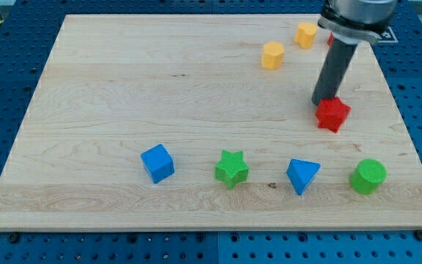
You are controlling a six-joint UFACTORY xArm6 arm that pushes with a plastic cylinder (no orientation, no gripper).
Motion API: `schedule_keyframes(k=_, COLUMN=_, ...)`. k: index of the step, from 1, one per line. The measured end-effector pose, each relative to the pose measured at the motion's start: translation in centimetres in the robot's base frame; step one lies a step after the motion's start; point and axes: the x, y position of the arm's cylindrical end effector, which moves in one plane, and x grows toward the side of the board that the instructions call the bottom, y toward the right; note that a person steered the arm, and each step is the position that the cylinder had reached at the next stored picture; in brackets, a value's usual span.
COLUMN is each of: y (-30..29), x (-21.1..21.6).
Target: Push the blue cube to the green star
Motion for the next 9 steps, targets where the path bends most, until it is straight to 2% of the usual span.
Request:
schedule_keyframes(k=1, y=1.4, x=4.0)
schedule_keyframes(k=2, y=1.0, x=5.0)
schedule_keyframes(k=3, y=-4.6, x=5.0)
schedule_keyframes(k=5, y=-20.5, x=2.8)
schedule_keyframes(k=7, y=-33.9, x=3.9)
schedule_keyframes(k=9, y=-31.8, x=10.4)
